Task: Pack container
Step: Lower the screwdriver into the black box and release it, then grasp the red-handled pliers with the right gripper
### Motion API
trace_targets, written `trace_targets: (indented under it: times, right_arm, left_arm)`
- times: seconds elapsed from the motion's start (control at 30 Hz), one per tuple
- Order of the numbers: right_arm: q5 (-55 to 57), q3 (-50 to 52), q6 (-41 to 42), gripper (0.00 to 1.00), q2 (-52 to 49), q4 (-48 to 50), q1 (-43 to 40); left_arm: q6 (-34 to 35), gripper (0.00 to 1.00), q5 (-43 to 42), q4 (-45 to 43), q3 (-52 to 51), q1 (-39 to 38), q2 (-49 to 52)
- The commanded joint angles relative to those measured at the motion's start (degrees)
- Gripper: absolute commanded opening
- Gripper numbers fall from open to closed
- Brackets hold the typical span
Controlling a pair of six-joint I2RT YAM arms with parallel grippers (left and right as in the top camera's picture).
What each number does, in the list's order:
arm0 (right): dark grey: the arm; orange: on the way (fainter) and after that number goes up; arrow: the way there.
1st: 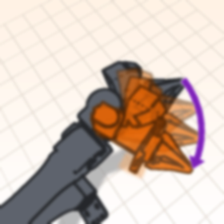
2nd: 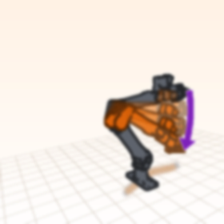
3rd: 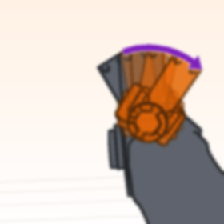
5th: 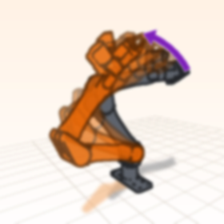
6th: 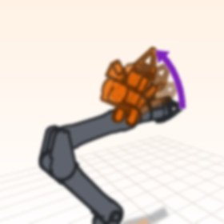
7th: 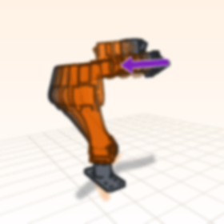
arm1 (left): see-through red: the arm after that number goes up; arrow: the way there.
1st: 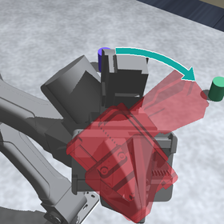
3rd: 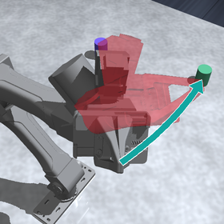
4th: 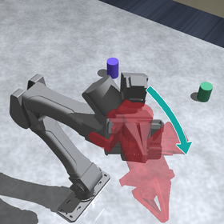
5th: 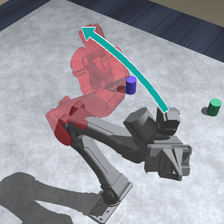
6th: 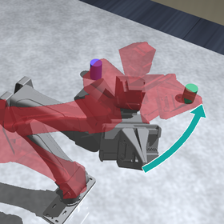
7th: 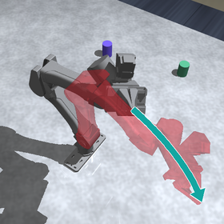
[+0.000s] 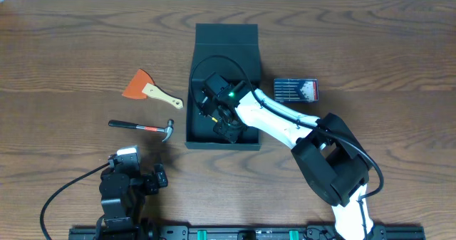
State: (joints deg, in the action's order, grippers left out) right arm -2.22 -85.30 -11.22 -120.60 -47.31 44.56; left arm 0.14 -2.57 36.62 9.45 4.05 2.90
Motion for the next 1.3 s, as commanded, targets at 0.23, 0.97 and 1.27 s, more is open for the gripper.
trace_targets:
  times: [0.23,0.97,1.27]
  right_arm:
    - [1.2,-5.68,1.4,0.53,11.28,-1.14,0.42]
    - [9.86,24.37,16.98,0.85,54.88,-10.38,-11.13]
    - [3.41,25.49,16.41,0.9,44.68,-8.48,-18.4]
  left_arm:
    - [-0.35,0.98,0.68,0.17,-0.59,-0.17,0.07]
    - [-0.35,0.99,0.7,0.17,-0.59,-0.17,0.07]
    - [-0.35,0.99,0.68,0.17,-0.59,-0.17,0.07]
